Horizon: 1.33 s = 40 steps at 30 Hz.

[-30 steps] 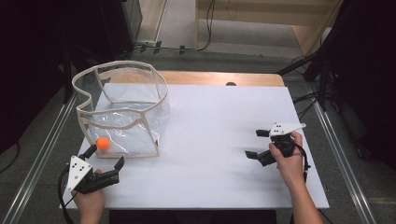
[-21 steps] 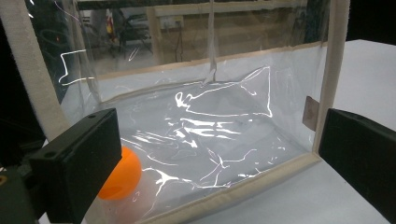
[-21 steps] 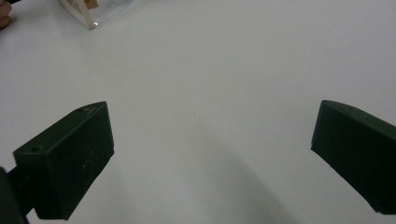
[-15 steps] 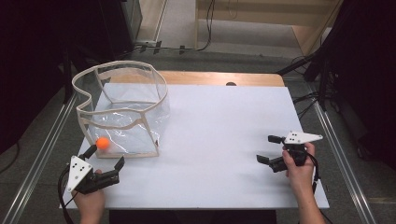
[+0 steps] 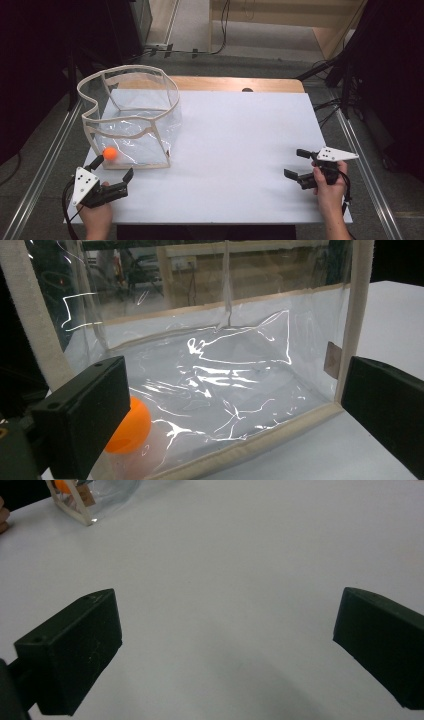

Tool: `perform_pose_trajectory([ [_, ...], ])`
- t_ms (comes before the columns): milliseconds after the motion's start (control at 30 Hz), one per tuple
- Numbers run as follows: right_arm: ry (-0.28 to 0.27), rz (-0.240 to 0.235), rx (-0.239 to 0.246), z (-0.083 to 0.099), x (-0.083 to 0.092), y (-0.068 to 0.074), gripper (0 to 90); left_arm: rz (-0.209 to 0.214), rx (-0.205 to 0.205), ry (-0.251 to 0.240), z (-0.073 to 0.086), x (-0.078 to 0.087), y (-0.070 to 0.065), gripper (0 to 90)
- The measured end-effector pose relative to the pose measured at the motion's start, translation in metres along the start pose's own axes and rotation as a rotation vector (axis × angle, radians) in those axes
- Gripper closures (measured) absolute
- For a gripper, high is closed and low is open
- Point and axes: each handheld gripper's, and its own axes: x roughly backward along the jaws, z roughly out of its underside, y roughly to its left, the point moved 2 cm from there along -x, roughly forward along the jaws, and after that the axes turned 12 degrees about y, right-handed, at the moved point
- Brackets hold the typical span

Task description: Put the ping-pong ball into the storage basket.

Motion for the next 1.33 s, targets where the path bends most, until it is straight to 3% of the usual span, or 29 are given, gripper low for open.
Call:
perform_pose_trajectory([
  [467, -0.055, 0.015, -0.024, 0.015, 0.01, -0.005, 0.0, 0.0, 0.002, -0.002, 0.0, 0.0, 0.0, 0.1],
  [967, -0.16, 0.045, -0.062, 0.03, 0.021, -0.009, 0.0, 0.003, 0.012, -0.007, 0.0, 0.0, 0.001, 0.1],
  [1333, -0.18, 0.056, -0.063, 0.033, 0.024, -0.009, 0.0, 0.003, 0.013, -0.007, 0.0, 0.0, 0.002, 0.1],
])
